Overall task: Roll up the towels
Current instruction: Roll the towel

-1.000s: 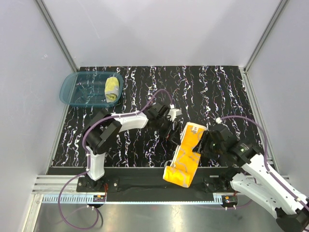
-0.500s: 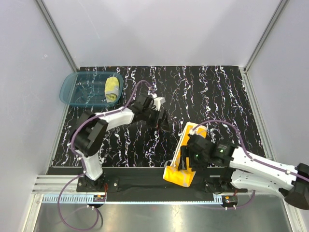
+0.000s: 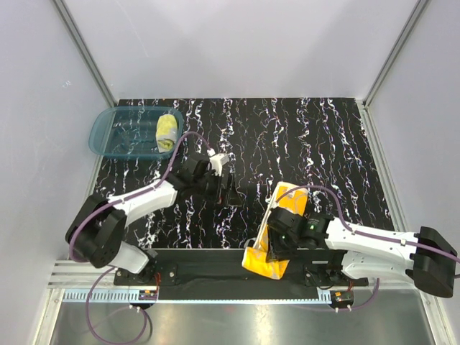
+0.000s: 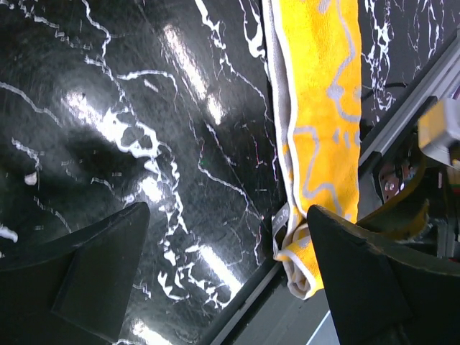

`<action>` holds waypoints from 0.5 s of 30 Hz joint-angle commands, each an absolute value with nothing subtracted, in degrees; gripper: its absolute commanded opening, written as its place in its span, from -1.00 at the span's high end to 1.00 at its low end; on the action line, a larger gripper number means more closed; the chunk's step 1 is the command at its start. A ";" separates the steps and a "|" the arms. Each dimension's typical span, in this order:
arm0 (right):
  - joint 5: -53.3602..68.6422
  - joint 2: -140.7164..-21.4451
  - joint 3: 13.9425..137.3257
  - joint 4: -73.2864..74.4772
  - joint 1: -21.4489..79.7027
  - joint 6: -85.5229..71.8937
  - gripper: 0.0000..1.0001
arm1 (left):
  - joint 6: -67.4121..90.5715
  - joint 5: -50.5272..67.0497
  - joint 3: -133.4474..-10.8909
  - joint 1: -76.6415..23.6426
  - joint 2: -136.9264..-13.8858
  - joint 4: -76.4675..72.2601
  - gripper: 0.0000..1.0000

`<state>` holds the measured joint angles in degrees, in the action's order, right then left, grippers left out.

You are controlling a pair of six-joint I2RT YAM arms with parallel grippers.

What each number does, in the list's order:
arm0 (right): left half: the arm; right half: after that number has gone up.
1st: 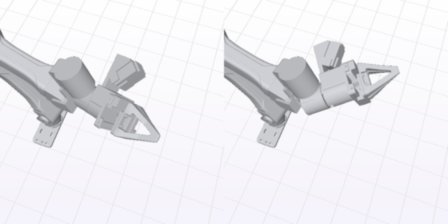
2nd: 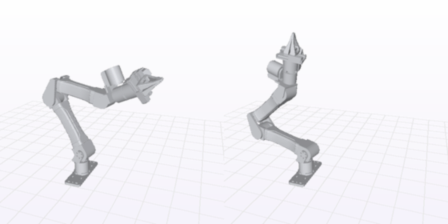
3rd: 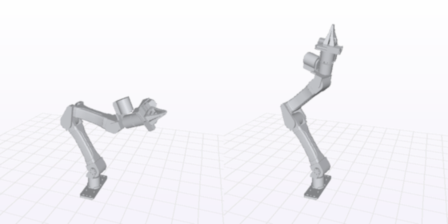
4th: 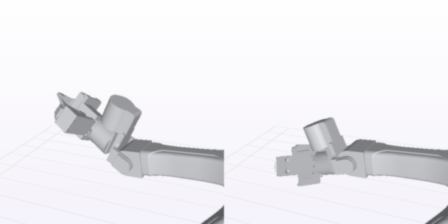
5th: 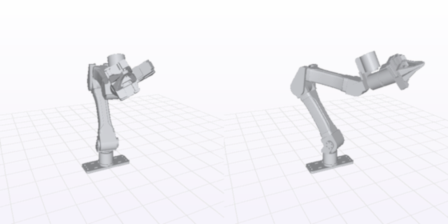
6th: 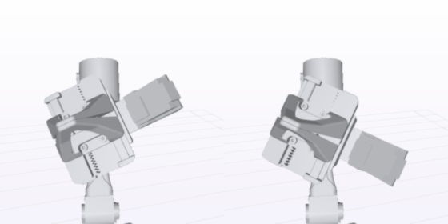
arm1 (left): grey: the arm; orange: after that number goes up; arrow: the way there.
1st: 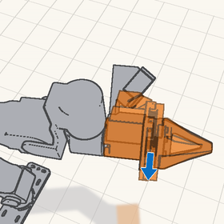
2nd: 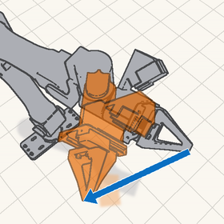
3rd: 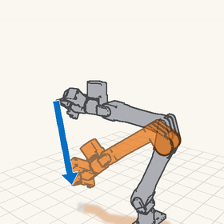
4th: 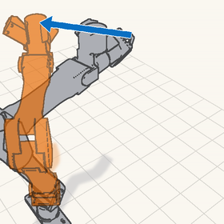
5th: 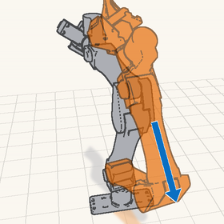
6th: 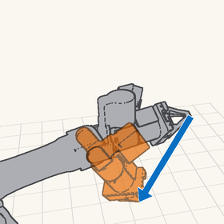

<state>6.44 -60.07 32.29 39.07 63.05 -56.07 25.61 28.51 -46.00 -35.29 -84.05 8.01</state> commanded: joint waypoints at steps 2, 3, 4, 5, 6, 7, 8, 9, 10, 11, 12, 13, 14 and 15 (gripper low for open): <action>13.26 -59.33 29.98 31.74 63.63 -56.60 0.47 | 26.45 26.89 -43.42 -35.33 -79.02 6.33 -0.98; 13.88 -59.24 29.71 31.03 63.55 -56.60 0.54 | 26.54 26.81 -42.55 -35.33 -78.49 6.42 -0.98; 15.10 -59.24 29.53 30.68 63.63 -56.51 0.85 | 26.63 26.63 -42.19 -35.33 -78.05 6.42 -0.97; 15.81 -59.06 29.18 29.63 63.63 -56.43 0.95 | 26.63 26.54 -41.84 -35.33 -77.18 6.50 -0.98; 16.26 -59.06 29.01 29.01 63.63 -56.86 1.00 | 26.80 26.46 -41.05 -35.33 -76.73 6.59 -0.98; 17.22 -59.15 28.92 28.48 63.63 -57.21 1.00 | 26.89 26.37 -40.78 -35.33 -76.21 6.59 -0.98; 17.40 -59.32 28.92 27.95 63.63 -57.65 1.00 | 26.98 26.19 -40.52 -35.33 -75.24 6.68 -0.98; 17.58 -59.41 28.83 26.21 63.55 -59.14 1.00 | 27.07 26.02 -40.08 -35.33 -74.63 7.03 -0.98; 17.84 -59.68 28.65 24.97 63.63 -60.11 1.00 | 27.16 25.58 -39.90 -35.33 -74.01 7.21 -0.98; 17.58 -59.94 28.48 23.74 63.63 -61.07 1.00 | 27.16 25.32 -39.73 -35.33 -72.70 7.38 -0.98; 17.32 -60.12 28.56 21.64 63.55 -62.91 1.00 | 27.07 24.88 -39.55 -35.33 -72.08 8.17 -0.98; 16.53 -60.55 28.74 20.66 63.20 -63.28 1.00 | 26.98 23.83 -39.46 -35.33 -71.37 8.70 -0.98; 16.18 -60.73 28.83 19.96 62.06 -63.89 1.00 | 26.90 23.38 -39.38 -35.33 -70.06 9.14 -0.98; 16.17 -60.82 28.57 18.04 61.18 -64.68 1.00 | 26.72 22.86 -39.38 -35.33 -69.44 10.10 -0.98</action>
